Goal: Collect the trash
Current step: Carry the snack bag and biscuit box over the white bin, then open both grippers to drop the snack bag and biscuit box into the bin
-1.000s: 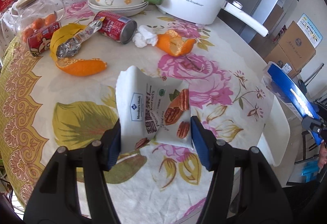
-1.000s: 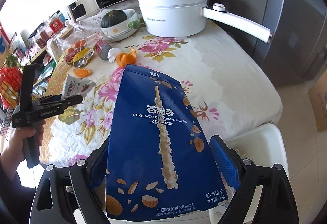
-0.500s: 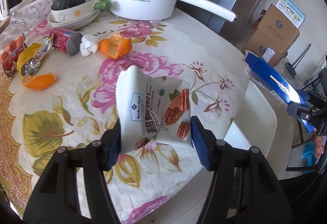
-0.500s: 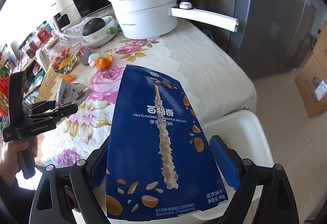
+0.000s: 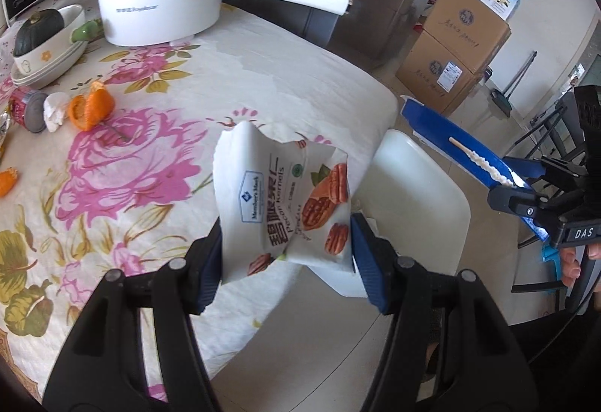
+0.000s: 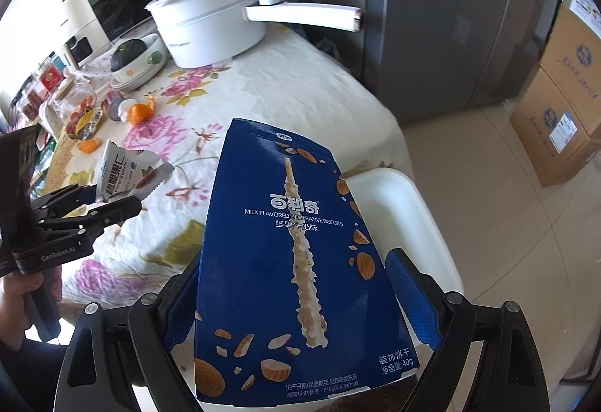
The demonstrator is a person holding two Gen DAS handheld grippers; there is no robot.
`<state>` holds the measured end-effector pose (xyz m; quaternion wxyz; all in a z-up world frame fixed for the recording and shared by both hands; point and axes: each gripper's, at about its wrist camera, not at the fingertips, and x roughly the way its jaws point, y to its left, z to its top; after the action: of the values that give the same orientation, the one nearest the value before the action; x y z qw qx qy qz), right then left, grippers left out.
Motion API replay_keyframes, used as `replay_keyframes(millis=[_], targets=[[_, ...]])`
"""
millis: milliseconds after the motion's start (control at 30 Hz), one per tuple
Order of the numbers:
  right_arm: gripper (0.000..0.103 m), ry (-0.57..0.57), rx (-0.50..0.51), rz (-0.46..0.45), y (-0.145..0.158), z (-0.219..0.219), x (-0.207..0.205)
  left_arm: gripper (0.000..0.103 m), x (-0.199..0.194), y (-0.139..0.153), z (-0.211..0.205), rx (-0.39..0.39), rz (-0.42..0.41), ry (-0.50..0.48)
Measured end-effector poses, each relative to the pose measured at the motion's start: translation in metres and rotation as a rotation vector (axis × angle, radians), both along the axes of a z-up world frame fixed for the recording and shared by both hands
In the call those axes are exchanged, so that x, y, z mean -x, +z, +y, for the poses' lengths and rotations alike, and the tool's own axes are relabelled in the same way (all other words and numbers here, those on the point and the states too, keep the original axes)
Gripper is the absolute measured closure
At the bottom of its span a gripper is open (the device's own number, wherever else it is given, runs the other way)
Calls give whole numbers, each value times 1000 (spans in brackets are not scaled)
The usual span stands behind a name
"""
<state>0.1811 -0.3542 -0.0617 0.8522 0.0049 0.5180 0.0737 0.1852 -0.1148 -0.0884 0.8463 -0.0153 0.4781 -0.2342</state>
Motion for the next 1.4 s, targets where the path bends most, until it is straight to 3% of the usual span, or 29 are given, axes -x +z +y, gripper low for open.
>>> replay_keyframes(millis=[400, 733, 867, 1067, 1400], targets=[[11, -105, 28, 49, -18, -71, 19, 39, 12, -17, -86, 24, 17, -127], [10, -137, 56, 97, -35, -97, 27, 36, 9, -40, -134, -7, 31, -204], [10, -148, 60, 107, -39, -102, 27, 5, 6, -43, -137, -62, 20, -179], [10, -145, 64, 122, -43, -102, 23, 1, 7, -40, -131, -121, 3, -175], [10, -113, 97, 155, -51, -81, 11, 1, 5, -21, -69, -132, -9, -50]])
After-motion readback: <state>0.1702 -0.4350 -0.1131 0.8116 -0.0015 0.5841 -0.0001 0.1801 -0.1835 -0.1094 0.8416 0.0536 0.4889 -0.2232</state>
